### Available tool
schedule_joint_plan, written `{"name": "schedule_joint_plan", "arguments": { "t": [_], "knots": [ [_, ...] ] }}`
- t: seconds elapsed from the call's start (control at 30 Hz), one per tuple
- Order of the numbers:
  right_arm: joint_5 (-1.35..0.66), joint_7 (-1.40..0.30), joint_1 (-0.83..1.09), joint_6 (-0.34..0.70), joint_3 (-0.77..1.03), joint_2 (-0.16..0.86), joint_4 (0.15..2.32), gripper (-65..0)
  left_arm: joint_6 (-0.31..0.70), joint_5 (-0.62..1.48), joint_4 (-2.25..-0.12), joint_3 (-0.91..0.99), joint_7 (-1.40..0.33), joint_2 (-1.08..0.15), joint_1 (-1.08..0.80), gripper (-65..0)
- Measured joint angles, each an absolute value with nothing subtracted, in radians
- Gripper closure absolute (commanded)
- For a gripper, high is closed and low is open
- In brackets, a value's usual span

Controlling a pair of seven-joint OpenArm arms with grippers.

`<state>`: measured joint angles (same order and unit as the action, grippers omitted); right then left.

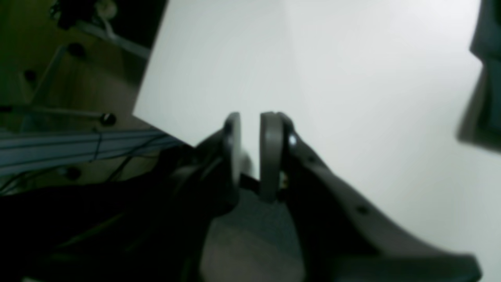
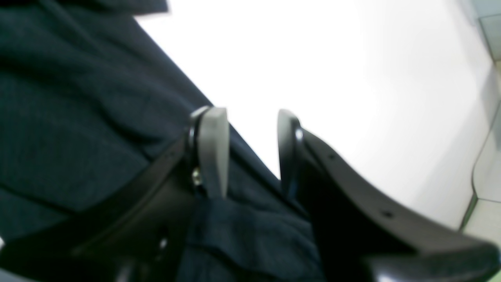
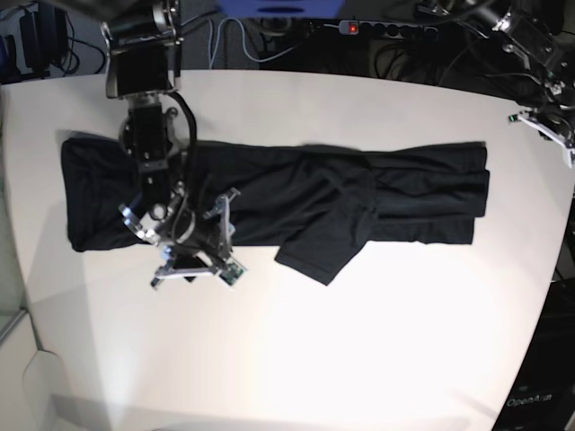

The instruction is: Fold the T-shirt properly

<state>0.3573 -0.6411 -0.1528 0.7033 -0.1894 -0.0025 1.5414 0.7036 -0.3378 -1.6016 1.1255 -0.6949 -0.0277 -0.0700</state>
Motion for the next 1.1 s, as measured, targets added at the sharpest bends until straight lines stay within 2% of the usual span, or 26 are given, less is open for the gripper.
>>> {"name": "schedule_joint_plan", "arguments": {
  "t": [0.47,0.83,1.1],
  "knots": [
    [0.357,-0.537,-0.302,0.703,-0.183,-0.083,1.211,-22.1,0.703,-0.353,-1.600,1.150,-0.697,0.023,-0.128,-8.1],
    [0.287,-0.528,-0.359,0.703,-0.183,-0.116,1.160,-22.1,0.703,-0.348,-1.600,1.149,-0.696,0.034,-0.142,-8.1],
    [0.258,-0.407,-0.451,0.703,-0.182,-0.119,0.886,-22.1,0.703,-0.347,-1.600,1.150,-0.698,0.034,-0.147,-8.1]
  ]
}}
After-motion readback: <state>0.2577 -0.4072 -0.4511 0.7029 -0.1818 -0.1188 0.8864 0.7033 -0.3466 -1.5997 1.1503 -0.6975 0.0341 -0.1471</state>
